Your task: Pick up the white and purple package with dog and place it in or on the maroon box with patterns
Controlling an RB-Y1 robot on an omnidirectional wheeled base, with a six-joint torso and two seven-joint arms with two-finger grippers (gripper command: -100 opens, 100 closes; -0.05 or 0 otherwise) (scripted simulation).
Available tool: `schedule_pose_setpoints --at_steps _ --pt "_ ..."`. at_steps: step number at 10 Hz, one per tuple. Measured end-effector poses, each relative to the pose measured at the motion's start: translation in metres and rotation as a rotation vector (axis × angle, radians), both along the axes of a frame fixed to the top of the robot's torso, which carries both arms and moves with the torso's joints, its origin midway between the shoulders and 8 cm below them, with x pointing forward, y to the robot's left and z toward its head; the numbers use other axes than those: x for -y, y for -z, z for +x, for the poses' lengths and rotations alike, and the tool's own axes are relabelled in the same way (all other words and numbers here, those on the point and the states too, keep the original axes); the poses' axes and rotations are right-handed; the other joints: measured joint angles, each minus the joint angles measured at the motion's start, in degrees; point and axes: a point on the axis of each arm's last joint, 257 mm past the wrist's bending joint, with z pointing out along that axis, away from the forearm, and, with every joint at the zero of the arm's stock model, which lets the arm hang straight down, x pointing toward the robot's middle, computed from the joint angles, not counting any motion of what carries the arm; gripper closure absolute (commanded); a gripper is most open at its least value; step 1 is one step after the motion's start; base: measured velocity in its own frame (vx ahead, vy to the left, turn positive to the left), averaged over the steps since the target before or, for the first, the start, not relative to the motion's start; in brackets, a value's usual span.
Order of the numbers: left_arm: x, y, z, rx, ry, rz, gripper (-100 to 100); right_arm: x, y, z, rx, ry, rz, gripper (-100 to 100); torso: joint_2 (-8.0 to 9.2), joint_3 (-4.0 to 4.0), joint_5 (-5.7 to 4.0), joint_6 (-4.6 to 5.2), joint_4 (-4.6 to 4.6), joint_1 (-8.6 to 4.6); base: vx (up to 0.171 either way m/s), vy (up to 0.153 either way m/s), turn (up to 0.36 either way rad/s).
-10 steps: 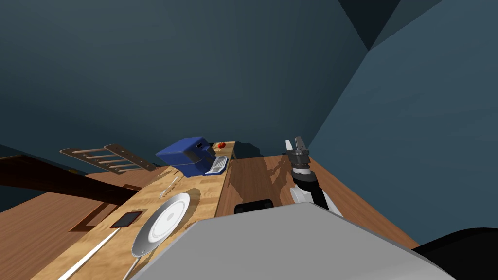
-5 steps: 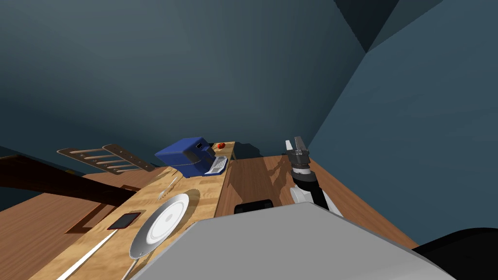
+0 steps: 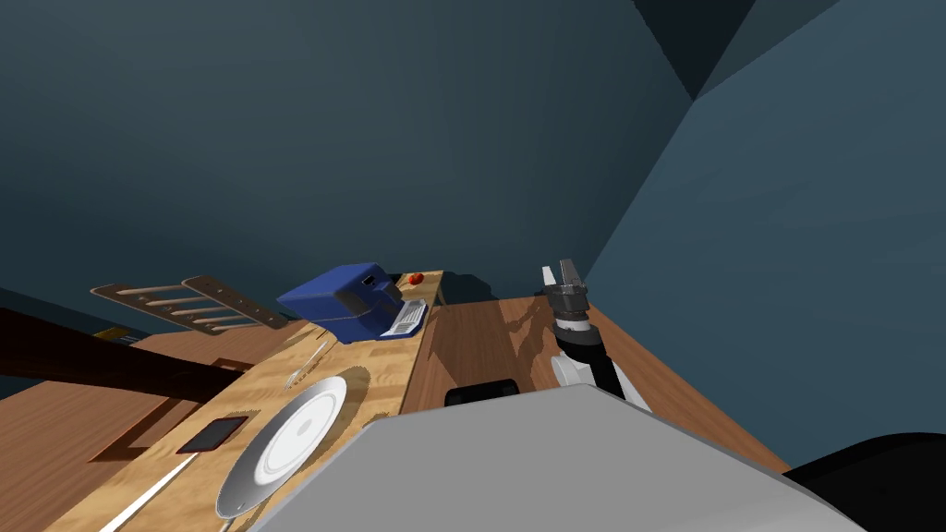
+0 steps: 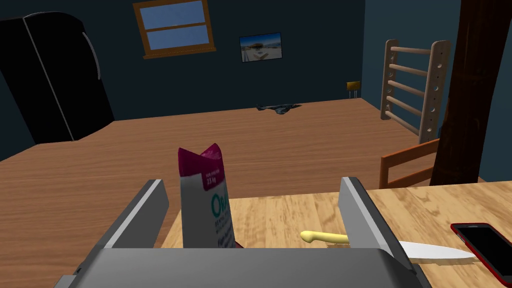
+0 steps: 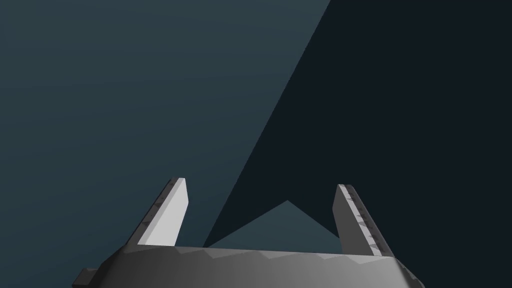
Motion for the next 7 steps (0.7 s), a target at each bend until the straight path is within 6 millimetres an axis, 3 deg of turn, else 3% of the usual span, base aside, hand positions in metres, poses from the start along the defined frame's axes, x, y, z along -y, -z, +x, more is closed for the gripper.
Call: schedule_pose_setpoints --at_steps 1,2,7 --pt "-0.0068 -0.0105 -0.0038 -0.008 -0.001 0.001 -100 0.0000 0.0000 0.0000 0.000 0.000 0.000 0 -0.05 -0.02 0.00 0.01 -0.01 -0.01 0.026 -0.025 -0.002" --pt "-0.0076 -0.0113 -0.0044 -0.006 -0.001 0.000 0 0.0000 0.0000 0.0000 0.000 0.000 0.000 0 0.01 0.00 0.03 0.00 0.00 0.07 0.000 0.000 0.000" --pt "-0.0075 -0.0112 -0.0043 -0.006 -0.001 0.000 0 0.0000 0.0000 0.0000 0.000 0.000 0.000 0 0.13 0.08 0.06 0.00 0.04 0.19 0.000 0.000 0.000"
